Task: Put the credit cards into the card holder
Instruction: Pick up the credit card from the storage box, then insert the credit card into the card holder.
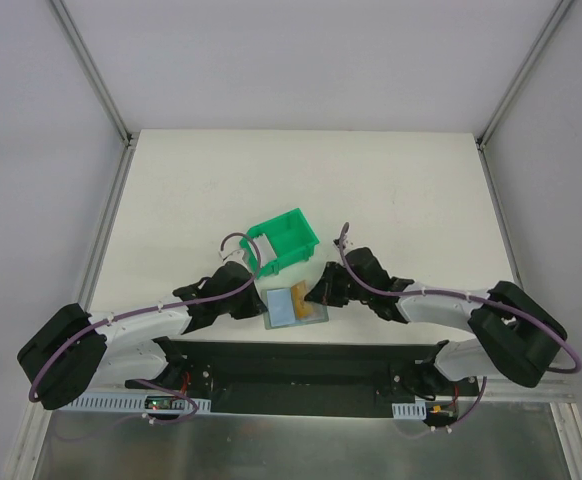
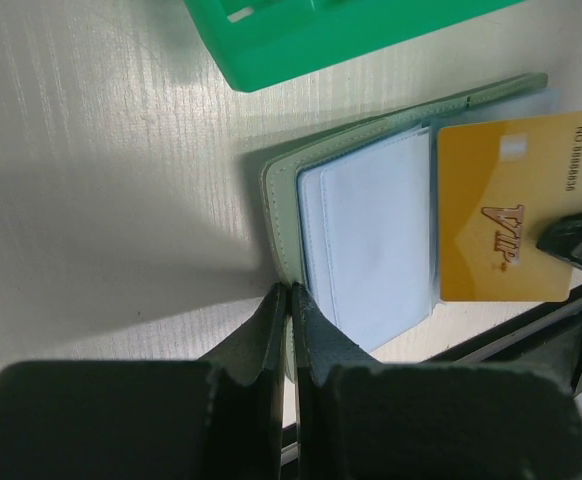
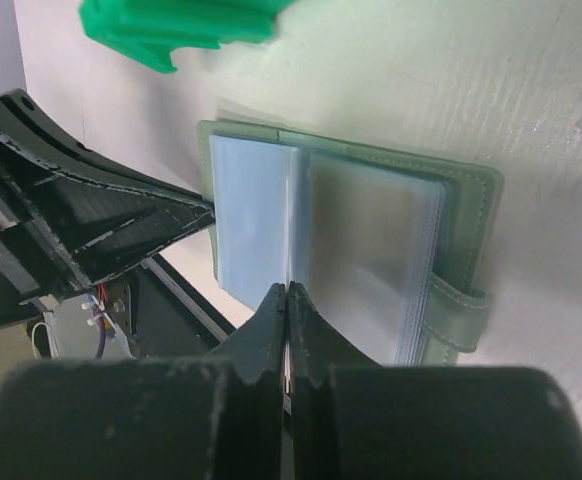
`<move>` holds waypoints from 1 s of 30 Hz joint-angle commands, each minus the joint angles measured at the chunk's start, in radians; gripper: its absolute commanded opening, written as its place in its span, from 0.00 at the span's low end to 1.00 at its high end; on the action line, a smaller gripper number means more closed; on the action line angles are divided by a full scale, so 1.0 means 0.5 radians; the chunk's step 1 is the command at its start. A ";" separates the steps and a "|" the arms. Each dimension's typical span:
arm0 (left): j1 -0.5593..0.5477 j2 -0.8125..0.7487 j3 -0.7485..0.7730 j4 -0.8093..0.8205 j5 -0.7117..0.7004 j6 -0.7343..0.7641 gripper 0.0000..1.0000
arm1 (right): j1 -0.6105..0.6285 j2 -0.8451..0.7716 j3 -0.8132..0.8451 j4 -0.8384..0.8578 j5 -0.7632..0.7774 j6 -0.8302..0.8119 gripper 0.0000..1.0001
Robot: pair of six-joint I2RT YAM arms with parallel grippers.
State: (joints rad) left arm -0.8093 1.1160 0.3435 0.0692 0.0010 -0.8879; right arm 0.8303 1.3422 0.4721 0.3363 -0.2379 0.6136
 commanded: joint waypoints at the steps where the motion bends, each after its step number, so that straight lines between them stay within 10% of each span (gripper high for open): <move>1: 0.020 -0.008 -0.018 0.000 0.056 -0.031 0.00 | 0.015 0.129 -0.051 0.407 -0.092 0.147 0.00; 30: 0.023 -0.026 -0.034 0.021 0.041 -0.059 0.00 | 0.024 0.350 -0.211 0.683 -0.147 0.347 0.01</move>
State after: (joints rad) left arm -0.8055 1.1049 0.3302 0.0731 0.0017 -0.9077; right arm 0.8310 1.4994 0.3782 0.6273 -0.2981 0.7624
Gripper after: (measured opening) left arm 0.006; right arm 0.009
